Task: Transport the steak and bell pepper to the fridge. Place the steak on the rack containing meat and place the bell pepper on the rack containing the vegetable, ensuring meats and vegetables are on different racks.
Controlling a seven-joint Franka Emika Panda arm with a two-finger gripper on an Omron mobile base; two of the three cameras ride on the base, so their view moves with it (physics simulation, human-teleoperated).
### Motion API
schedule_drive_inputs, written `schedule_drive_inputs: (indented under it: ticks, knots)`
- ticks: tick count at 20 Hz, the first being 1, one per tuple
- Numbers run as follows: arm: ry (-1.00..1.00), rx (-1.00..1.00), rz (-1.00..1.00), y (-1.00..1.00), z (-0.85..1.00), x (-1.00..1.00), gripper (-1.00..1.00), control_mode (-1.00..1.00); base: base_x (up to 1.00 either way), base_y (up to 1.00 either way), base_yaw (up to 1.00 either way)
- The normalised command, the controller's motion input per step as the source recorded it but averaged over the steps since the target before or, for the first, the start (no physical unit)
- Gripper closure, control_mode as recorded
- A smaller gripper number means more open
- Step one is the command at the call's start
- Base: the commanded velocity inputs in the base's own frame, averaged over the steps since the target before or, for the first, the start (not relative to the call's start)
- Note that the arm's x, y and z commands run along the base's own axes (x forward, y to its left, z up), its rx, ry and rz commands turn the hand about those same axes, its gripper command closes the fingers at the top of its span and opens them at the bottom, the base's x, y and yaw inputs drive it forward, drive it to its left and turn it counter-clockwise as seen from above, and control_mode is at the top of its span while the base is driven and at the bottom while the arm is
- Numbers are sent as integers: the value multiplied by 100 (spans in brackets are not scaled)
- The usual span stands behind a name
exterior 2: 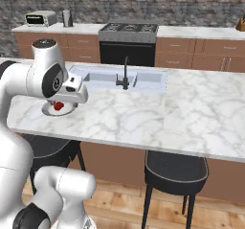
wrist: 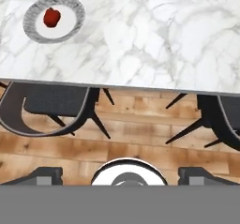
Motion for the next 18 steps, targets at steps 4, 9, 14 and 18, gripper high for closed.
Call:
schedule_drive_inputs:
  ticks: [4, 9, 14, 18]
  knots:
    - [-1, 0, -2, 100, -13, 4, -100, -100, 0, 0, 0]
    - [5, 13, 0, 85, -42, 75, -100, -100, 0, 0, 0]
    - [5, 5, 0, 90, -27, 83, -100, -100, 0, 0, 0]
    - [0, -1, 0, 58, 0, 56, -100, -100, 0, 0, 0]
